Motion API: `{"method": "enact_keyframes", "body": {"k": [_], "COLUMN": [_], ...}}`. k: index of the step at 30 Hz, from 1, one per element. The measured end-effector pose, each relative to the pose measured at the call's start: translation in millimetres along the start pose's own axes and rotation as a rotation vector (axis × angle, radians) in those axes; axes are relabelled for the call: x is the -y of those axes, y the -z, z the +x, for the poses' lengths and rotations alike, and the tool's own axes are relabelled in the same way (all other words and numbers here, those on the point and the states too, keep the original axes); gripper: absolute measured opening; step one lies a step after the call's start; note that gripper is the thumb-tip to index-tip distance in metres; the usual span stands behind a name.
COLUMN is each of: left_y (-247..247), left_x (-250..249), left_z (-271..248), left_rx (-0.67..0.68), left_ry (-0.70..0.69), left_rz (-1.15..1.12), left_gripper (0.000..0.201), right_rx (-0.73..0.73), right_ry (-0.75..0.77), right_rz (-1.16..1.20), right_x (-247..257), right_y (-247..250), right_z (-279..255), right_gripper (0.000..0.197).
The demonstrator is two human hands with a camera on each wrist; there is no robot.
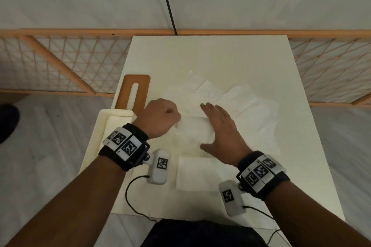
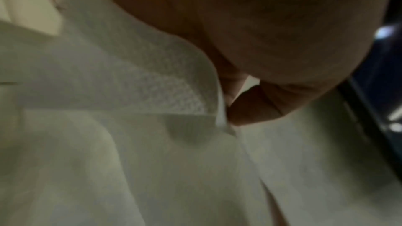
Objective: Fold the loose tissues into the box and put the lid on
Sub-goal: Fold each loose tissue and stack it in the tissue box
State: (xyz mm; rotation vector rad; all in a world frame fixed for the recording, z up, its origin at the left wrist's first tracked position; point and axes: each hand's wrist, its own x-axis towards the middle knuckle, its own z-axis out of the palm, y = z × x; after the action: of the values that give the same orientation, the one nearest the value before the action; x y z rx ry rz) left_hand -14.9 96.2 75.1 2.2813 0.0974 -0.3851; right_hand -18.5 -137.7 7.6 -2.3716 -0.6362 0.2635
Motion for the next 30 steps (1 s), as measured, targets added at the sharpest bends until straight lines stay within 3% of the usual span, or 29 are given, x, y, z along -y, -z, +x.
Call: {"method": "enact_keyframes", "body": {"k": [3, 5, 9, 13, 14, 16, 19, 24, 27, 30], "left_y": [19, 31, 24, -20, -33, -57, -76, -75, -74, -67], "left_x": [-12, -6, 43, 69, 68, 62, 52, 40, 41, 41], "left_z": [-4, -8, -14, -24, -28, -34, -34, -34, -38, -42], "left_rx": [0.028, -0.004, 0.128, 0.238, 0.24, 0.168, 0.088, -0.016, 0.001, -0.017], "left_ry": [0.031, 0.038, 0.173, 0.27, 0.263, 0.259, 0.313, 0.376, 0.335, 0.273], "left_rz": [-0.098, -0.382, -0.808, -0.891, -0.842, -0.762, -0.904, -1.17, -1.049, -0.898], "left_gripper": [0.02, 0.031, 0.086, 0.107, 0.102, 0.071, 0.019, 0.025, 0.028, 0.022], "right_rx": [-0.135, -0.115, -0.016, 0.042, 0.056, 0.085, 0.085, 0.03, 0.037, 0.066], "right_ry": [0.025, -0.121, -0.384, -0.539, -0.565, -0.606, -0.631, -0.694, -0.692, -0.63], "right_rz": [0.24, 0.434, 0.811, 1.025, 1.053, 1.083, 1.117, 1.101, 1.135, 1.092], "right_x": [10, 19, 19, 10, 8, 7, 5, -4, -6, -9], "right_y": [9, 25, 51, 58, 60, 61, 61, 62, 57, 53], "right_z": [6, 6, 3, -3, -5, -10, -14, -17, -20, -24], "right_gripper": [0.042, 0.011, 0.018, 0.018, 0.017, 0.014, 0.011, 0.01, 0.003, 0.016]}}
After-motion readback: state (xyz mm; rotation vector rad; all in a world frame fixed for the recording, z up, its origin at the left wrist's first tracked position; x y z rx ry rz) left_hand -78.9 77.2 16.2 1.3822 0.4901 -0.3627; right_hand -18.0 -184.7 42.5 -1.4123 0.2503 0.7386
